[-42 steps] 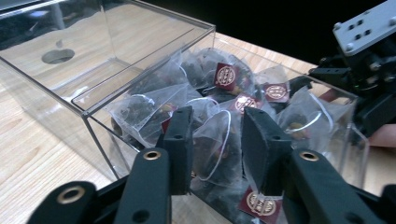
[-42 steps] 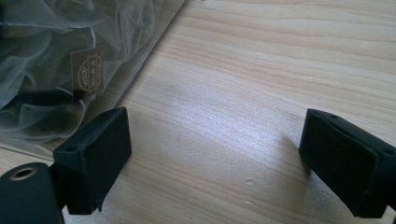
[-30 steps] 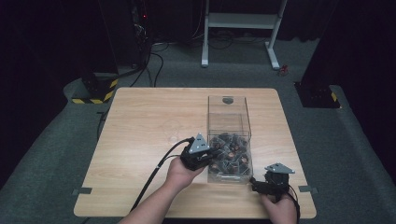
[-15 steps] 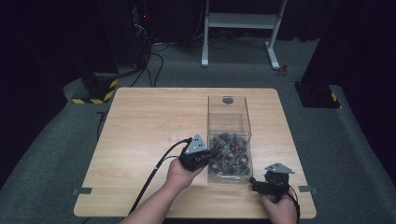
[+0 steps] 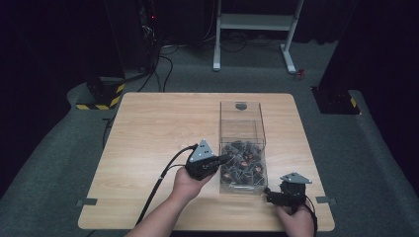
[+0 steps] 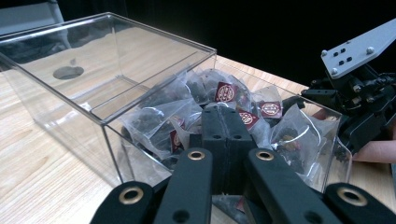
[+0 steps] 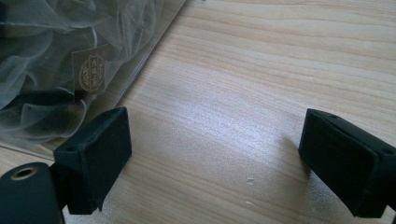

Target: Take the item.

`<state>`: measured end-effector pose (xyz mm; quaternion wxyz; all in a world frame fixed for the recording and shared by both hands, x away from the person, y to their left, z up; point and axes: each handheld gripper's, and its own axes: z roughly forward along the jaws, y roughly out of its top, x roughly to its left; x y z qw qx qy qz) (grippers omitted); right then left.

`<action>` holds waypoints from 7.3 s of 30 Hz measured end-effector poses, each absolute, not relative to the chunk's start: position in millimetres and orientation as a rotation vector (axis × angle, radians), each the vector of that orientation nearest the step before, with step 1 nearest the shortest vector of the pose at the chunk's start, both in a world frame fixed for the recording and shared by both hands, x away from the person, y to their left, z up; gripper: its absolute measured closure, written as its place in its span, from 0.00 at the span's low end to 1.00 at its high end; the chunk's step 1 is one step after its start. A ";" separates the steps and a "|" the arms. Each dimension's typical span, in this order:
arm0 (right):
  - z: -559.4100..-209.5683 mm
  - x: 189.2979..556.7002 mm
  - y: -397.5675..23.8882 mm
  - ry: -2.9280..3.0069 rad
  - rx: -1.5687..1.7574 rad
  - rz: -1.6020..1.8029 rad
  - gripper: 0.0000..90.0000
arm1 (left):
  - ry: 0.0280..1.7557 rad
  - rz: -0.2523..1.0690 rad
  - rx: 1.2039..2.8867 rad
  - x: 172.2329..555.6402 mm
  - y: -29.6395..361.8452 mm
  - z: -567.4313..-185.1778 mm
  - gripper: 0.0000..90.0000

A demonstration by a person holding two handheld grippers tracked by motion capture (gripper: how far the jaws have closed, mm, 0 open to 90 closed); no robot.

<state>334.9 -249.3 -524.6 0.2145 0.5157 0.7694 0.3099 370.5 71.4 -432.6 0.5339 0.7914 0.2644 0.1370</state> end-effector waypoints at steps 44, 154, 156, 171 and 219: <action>-524.6 334.8 -249.2 2.134 1.431 0.860 0.10 | 0.688 0.411 1.831 373.6 117.8 -415.1 1.00; -524.6 334.7 -249.2 2.135 1.431 0.860 0.10 | 1.044 0.496 1.780 443.2 202.0 -440.5 0.74; -524.5 334.6 -249.2 2.135 1.432 0.860 0.10 | 1.046 0.515 1.786 442.4 200.8 -440.1 0.66; -524.6 334.7 -249.2 2.135 1.431 0.860 0.10 | 1.084 0.545 1.777 438.2 202.5 -435.7 0.29; -524.5 334.3 -248.8 2.134 1.437 0.862 0.11 | 1.096 0.458 1.764 386.3 226.3 -443.5 0.13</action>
